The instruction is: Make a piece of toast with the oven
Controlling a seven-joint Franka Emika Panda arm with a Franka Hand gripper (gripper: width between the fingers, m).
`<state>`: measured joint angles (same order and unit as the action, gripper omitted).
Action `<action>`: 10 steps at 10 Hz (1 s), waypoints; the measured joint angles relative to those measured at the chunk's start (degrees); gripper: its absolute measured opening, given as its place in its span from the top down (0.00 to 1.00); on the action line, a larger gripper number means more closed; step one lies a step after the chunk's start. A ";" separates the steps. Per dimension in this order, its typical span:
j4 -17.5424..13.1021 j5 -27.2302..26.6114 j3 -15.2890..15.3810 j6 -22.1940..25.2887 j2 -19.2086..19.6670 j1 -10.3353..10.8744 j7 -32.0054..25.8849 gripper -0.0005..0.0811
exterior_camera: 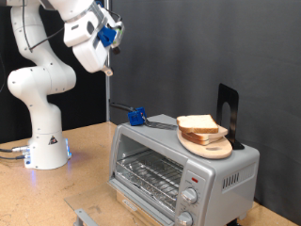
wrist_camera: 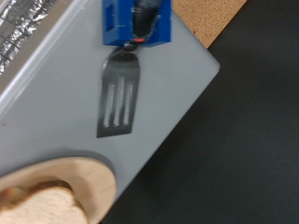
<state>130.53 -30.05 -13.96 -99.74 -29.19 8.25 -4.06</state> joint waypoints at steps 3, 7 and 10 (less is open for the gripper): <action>4.94 -0.44 4.78 -5.58 -7.10 -0.07 4.13 0.00; 7.22 -0.76 6.45 -2.50 -10.27 -0.11 10.78 0.00; 10.19 -0.34 7.84 -11.93 -10.33 -0.10 6.05 0.00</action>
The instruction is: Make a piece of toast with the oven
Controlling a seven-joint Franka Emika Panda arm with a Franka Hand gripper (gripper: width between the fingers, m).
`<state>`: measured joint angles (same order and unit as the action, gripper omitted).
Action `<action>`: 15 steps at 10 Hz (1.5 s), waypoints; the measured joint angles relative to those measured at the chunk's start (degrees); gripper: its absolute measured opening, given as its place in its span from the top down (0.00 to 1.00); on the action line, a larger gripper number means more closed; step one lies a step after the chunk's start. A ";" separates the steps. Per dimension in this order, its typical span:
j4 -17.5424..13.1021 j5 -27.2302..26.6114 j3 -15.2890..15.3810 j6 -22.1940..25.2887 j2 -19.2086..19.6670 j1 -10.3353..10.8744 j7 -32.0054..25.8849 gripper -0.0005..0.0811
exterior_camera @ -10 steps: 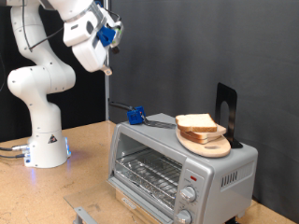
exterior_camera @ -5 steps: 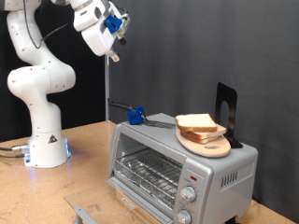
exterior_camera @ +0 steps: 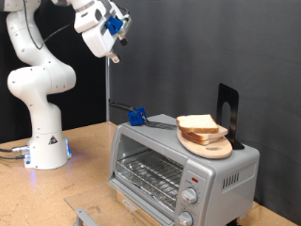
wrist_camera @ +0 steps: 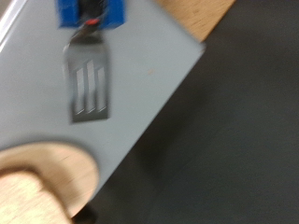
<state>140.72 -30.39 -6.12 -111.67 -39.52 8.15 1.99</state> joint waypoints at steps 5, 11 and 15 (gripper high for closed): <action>7.17 0.00 3.67 -9.33 0.56 0.02 -0.79 0.00; 13.41 0.93 8.60 -15.17 0.69 -0.21 2.67 0.00; 18.12 0.89 11.53 -25.00 0.75 -0.18 1.97 0.00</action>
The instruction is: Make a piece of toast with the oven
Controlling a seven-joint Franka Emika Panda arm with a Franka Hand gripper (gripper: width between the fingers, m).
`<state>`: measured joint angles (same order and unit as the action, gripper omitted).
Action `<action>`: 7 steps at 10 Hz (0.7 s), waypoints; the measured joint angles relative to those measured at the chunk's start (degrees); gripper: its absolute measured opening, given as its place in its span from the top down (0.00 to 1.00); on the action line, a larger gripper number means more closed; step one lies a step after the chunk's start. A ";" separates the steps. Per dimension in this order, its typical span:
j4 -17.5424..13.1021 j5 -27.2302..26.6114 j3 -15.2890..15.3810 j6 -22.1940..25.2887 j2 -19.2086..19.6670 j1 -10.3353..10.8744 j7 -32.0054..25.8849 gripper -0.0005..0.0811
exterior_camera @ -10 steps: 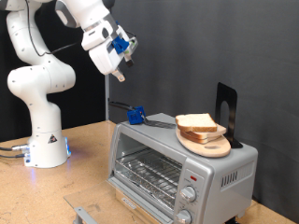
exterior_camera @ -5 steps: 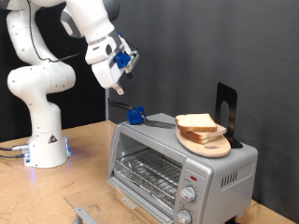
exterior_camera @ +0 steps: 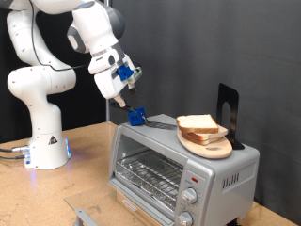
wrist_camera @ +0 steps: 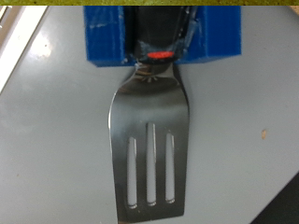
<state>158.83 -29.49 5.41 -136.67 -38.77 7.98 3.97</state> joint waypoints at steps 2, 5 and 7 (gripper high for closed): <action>0.91 -0.18 0.53 -1.94 0.51 0.01 0.01 0.00; 0.93 -0.37 0.92 -4.38 2.73 0.13 0.01 0.00; 0.94 -0.41 1.56 -6.25 4.09 0.45 0.01 0.00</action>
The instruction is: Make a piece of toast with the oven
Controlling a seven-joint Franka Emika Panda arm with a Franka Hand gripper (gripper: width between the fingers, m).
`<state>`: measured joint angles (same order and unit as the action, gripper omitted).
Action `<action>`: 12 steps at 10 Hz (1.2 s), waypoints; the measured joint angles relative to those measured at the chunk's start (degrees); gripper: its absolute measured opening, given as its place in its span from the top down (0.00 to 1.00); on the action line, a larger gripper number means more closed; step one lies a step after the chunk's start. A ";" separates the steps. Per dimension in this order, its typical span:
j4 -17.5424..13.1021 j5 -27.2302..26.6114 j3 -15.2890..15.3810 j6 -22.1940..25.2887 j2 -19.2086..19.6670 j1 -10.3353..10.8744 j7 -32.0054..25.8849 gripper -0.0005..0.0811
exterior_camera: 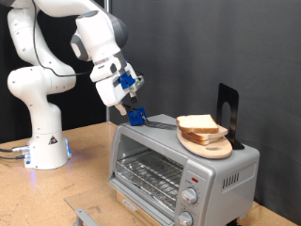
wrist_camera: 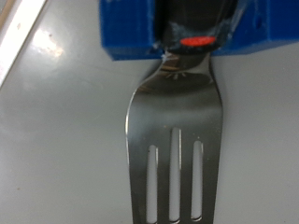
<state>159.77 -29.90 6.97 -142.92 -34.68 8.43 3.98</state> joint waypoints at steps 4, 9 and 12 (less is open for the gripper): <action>0.17 -1.50 0.54 -2.38 1.89 2.13 -0.01 0.00; 1.35 -2.73 2.44 -3.18 2.07 3.13 0.33 0.00; 1.62 -4.56 4.52 -4.27 2.52 3.53 1.33 0.00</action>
<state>161.40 -34.46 11.49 -147.19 -32.16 11.96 5.30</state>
